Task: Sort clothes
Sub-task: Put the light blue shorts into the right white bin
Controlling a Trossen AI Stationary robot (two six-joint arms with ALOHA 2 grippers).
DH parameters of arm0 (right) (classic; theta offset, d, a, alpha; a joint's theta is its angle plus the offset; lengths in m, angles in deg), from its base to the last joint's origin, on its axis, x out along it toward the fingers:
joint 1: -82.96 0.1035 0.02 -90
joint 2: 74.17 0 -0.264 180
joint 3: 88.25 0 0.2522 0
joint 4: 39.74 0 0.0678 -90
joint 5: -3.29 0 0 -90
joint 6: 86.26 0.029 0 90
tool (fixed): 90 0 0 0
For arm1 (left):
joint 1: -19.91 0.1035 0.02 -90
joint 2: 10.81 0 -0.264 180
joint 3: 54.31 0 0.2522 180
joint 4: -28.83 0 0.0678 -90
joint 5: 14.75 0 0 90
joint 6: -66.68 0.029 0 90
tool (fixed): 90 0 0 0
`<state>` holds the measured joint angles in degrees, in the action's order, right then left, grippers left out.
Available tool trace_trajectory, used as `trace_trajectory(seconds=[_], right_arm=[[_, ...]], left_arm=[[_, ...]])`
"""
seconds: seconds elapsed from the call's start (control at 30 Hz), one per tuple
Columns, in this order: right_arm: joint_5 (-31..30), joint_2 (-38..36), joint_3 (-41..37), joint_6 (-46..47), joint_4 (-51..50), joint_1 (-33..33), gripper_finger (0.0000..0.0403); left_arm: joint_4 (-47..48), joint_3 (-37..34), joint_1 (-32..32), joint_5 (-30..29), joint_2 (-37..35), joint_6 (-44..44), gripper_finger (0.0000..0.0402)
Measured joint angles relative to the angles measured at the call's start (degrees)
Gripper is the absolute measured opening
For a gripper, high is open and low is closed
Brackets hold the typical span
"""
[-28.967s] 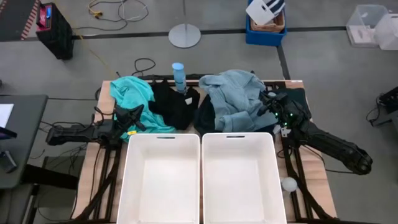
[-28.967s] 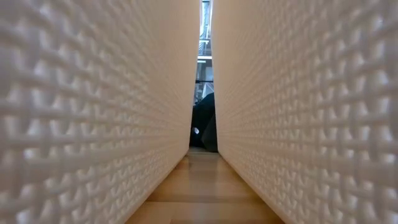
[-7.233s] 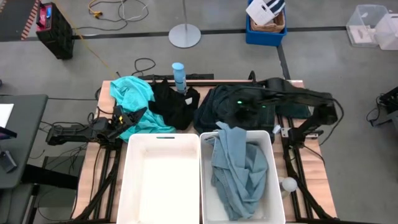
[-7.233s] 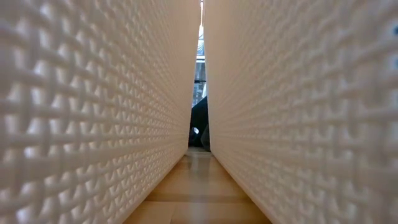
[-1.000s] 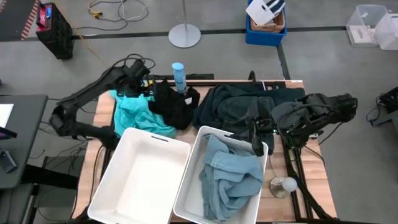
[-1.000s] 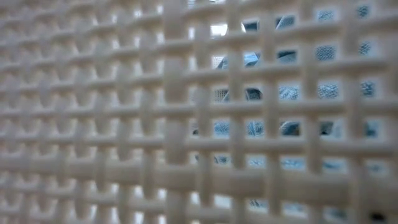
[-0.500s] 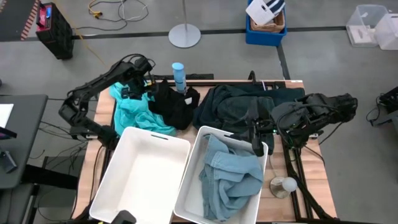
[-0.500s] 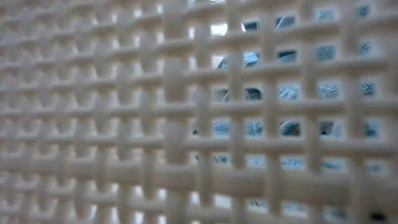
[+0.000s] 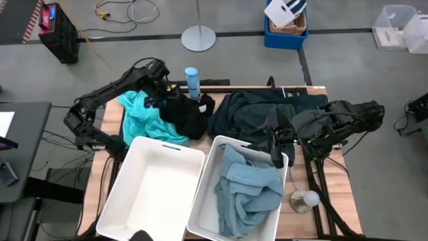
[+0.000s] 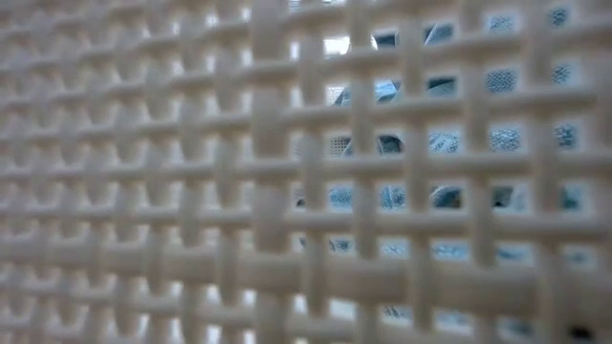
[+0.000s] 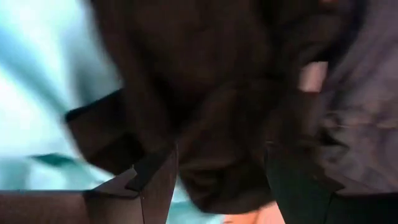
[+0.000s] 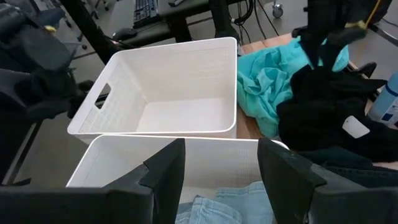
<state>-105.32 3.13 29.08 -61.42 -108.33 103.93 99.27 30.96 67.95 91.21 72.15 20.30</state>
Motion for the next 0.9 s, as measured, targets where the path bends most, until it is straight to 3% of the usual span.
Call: trace_trajectory(seconds=[0.23, 0.53, 0.77, 0.9], right_arm=[[0.0, 0.0, 0.0, 0.2, 0.0, 0.8, 0.0219], [0.0, 0.0, 0.0, -0.9, 0.0, 0.7, 0.0219], [0.0, 0.0, 0.0, -0.9, 1.1, 2.3, 0.0219], [0.0, 0.0, 0.0, -0.9, 1.5, 3.0, 0.0219]], left_arm=[[3.2, 13.3, 3.6, -4.3, 0.1, 3.4, 0.0228], [27.1, 33.1, 11.8, -9.6, 14.2, 16.0, 0.0228], [33.2, 37.9, 14.7, -11.8, 22.2, 19.2, 0.0228], [33.3, 37.9, 15.1, -9.2, 25.7, 19.2, 0.0228]])
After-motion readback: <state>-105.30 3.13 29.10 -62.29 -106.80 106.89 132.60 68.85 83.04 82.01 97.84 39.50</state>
